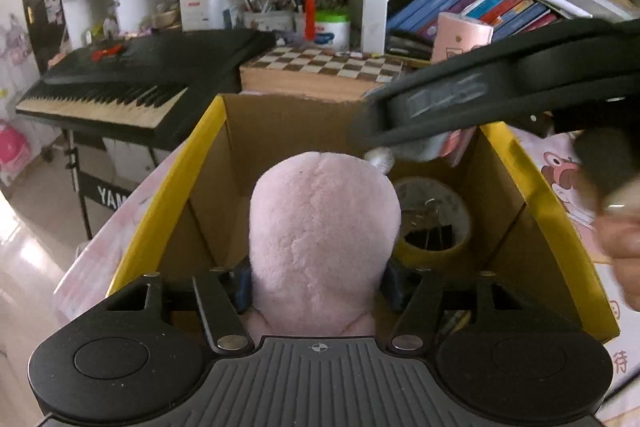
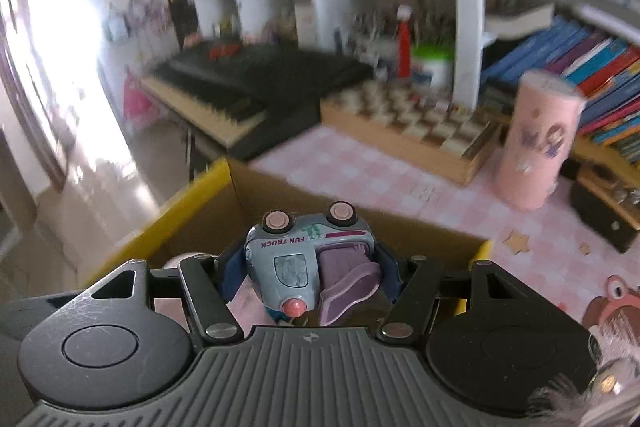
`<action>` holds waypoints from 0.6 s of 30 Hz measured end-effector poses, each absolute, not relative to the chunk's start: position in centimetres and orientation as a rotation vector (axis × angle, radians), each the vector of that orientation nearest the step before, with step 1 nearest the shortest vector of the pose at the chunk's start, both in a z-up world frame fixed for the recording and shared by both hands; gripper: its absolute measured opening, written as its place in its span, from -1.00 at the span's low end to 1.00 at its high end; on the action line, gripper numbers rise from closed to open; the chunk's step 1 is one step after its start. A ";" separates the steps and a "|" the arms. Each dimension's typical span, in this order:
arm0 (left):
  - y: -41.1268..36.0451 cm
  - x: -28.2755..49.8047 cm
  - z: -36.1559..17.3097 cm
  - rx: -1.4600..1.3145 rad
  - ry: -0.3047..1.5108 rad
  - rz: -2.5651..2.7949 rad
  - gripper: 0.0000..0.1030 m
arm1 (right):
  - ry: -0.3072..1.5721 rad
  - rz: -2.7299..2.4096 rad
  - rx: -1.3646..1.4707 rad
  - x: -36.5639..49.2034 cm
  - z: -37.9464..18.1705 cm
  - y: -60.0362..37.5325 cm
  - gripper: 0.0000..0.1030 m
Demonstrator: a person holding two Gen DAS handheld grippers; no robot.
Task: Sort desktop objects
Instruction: 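Open the right tool to drop the truck while the left tool releases the pig into the box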
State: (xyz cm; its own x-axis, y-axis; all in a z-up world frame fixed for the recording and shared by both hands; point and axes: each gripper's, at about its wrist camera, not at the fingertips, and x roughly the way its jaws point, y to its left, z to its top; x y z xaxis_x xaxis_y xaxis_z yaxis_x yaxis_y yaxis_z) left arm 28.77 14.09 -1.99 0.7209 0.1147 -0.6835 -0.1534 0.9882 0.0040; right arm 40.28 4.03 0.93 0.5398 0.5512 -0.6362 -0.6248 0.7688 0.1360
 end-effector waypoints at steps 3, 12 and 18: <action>13.6 28.0 -1.7 -0.037 0.733 0.156 0.43 | 0.787 0.710 -0.148 41.8 -0.4 5.4 0.20; 13.4 25.9 0.2 -0.079 0.639 0.199 0.68 | 0.831 0.737 -0.136 41.7 -1.1 6.0 0.60; 13.0 23.6 2.3 -0.131 0.517 0.182 0.81 | 0.685 0.737 -0.055 38.4 2.2 2.0 0.60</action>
State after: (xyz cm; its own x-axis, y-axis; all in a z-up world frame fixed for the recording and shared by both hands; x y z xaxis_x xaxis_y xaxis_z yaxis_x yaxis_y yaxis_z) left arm 23.59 13.03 2.31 0.8536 0.1399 -0.5018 -0.2057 0.9755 -0.0780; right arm 38.42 1.95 2.16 0.5349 0.6012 -0.5936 -0.6360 0.7491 0.1856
